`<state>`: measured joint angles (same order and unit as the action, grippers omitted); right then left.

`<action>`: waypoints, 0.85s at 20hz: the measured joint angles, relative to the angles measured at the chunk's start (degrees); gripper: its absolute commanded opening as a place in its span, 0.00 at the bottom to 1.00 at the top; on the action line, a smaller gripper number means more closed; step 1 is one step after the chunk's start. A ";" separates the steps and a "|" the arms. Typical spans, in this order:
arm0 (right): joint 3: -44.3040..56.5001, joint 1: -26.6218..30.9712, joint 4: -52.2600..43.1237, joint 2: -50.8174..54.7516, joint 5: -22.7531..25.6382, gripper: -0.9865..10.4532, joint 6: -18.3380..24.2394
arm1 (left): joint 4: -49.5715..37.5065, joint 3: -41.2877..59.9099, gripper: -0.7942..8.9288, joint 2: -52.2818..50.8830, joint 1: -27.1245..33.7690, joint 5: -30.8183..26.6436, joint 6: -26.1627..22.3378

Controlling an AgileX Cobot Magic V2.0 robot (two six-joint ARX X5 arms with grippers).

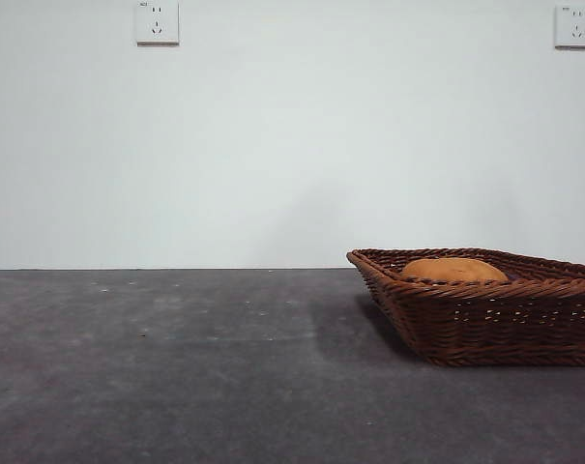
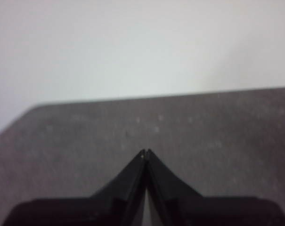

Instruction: Help me put the vegetables on the table into the basket

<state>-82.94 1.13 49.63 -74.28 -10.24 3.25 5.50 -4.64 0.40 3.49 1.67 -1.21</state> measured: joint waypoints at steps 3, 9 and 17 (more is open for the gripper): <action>0.00 0.00 0.00 0.00 0.00 0.09 0.00 | 0.04 2.86 0.08 -0.02 0.39 0.00 1.97; 0.00 0.00 0.02 0.00 0.00 0.09 0.00 | 4.33 3.61 0.08 -0.04 0.61 0.68 3.69; 0.00 0.00 0.00 0.00 0.02 0.09 0.00 | 4.33 3.61 0.08 0.28 0.61 1.07 4.28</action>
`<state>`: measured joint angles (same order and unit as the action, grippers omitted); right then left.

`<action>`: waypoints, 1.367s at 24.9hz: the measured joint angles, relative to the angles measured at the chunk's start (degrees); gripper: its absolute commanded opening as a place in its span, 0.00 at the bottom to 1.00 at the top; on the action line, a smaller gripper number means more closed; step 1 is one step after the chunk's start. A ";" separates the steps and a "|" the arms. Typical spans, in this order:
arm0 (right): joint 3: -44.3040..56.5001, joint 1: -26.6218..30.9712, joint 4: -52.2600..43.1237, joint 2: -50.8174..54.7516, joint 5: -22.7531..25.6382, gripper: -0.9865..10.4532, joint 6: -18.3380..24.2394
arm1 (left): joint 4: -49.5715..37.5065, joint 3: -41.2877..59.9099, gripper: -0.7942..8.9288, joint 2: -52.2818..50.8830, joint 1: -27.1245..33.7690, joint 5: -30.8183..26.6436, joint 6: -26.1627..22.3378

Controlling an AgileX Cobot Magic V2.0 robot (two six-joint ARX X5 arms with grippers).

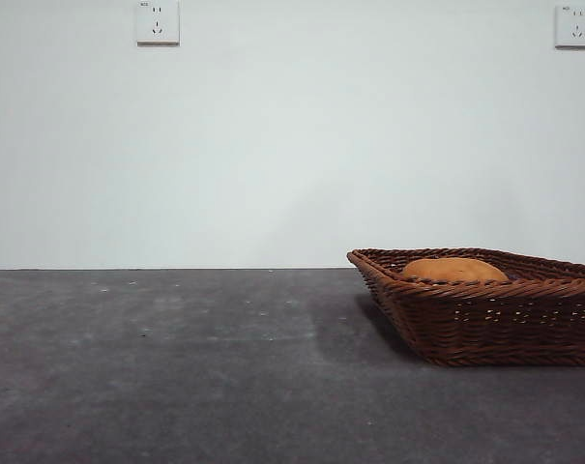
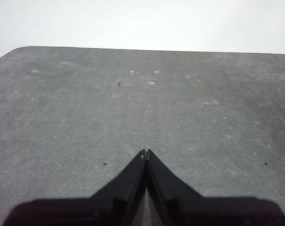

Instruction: Help me put the vegetables on the table into the basket

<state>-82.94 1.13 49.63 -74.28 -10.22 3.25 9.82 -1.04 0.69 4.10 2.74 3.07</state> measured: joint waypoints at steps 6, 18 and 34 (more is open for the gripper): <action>0.00 0.00 0.00 0.00 0.00 0.09 0.00 | -0.02 0.00 0.08 0.13 0.00 0.00 0.00; 0.00 0.07 1.57 16.70 18.53 0.09 -0.02 | -0.02 0.00 0.08 0.22 0.00 0.00 0.00; 16.20 0.04 -6.58 45.99 21.38 0.09 -1.18 | -0.02 0.00 0.08 0.22 0.00 0.00 0.00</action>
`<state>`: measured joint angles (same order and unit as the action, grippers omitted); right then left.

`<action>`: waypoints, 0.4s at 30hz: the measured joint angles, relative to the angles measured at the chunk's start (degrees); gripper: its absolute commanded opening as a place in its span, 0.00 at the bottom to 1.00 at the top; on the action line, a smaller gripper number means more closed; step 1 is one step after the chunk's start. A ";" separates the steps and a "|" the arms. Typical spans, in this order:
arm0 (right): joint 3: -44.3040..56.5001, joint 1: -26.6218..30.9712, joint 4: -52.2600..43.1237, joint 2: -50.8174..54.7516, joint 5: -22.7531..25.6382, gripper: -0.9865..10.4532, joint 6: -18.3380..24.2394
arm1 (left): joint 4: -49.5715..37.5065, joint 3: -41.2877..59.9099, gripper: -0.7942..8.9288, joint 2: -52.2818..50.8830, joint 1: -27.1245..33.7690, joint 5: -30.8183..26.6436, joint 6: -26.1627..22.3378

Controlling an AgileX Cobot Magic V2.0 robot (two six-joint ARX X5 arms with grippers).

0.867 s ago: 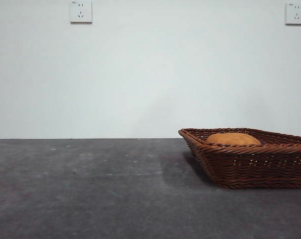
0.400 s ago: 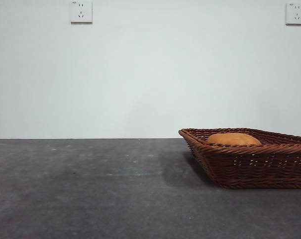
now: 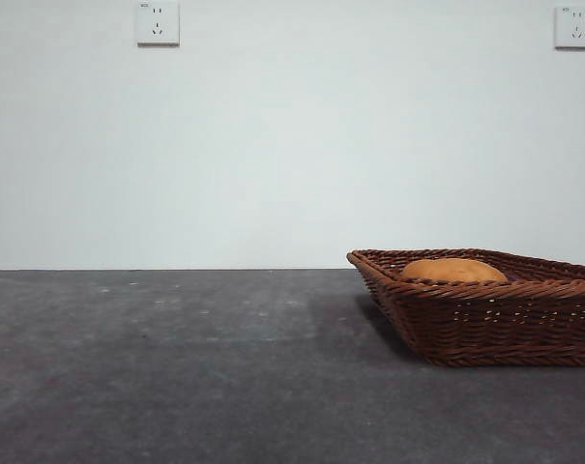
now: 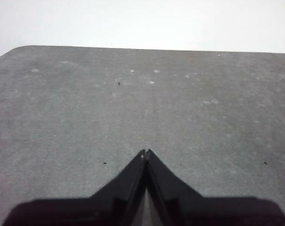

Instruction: Help me put the vegetables on the table into the basket

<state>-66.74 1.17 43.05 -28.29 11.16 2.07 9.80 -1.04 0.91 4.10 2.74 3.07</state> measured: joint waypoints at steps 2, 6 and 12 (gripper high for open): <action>7.26 0.00 -5.33 3.39 0.00 0.09 -0.59 | 0.00 0.00 0.08 0.00 0.00 0.00 0.00; 21.94 0.00 -16.50 9.64 0.00 0.09 -1.22 | 0.00 0.00 0.08 0.00 0.00 0.00 0.00; 41.03 0.00 -23.74 15.82 0.02 0.09 -1.42 | 0.00 0.00 0.08 0.00 0.00 0.00 0.00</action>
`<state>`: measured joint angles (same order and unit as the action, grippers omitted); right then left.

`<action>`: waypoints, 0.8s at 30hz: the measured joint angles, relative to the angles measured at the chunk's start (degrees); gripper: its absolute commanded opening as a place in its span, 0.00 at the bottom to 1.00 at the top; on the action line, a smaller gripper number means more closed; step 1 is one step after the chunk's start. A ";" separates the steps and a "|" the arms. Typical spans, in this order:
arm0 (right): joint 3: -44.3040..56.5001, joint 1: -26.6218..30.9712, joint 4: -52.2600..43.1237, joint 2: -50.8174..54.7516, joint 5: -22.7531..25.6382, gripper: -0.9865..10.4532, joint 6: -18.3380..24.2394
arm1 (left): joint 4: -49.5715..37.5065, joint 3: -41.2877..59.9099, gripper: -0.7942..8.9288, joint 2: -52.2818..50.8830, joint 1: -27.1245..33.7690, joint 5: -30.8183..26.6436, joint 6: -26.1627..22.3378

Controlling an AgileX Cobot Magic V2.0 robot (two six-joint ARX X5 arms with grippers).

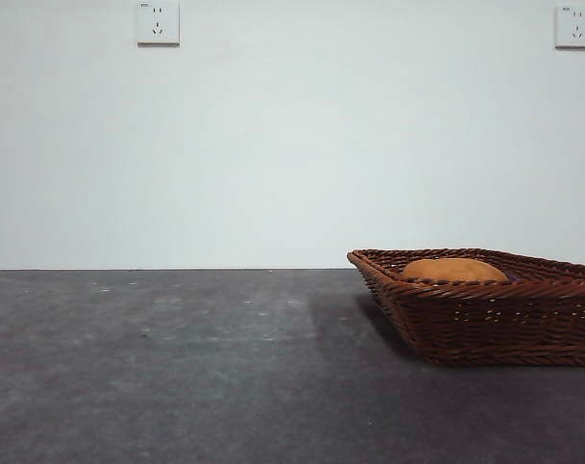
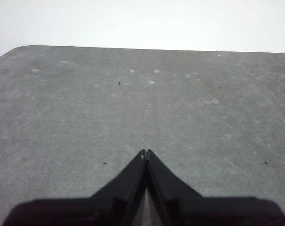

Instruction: Help me put the vegetables on the table into the basket

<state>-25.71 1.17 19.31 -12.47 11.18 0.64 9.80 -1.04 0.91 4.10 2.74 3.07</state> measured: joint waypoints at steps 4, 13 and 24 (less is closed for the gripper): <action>9.75 0.00 -2.51 3.87 0.22 0.09 -1.09 | 0.00 0.00 0.08 0.00 0.00 0.00 0.00; 23.15 -0.02 -6.54 11.85 1.25 0.09 -6.47 | 0.00 0.00 0.08 0.00 0.00 0.00 0.00; 24.11 -0.02 -8.66 11.89 0.83 0.09 -6.93 | 0.00 0.00 0.08 0.37 0.00 0.00 0.00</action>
<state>-1.61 1.15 10.66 -0.58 12.01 -6.28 9.80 -1.04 1.28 4.10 2.74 3.07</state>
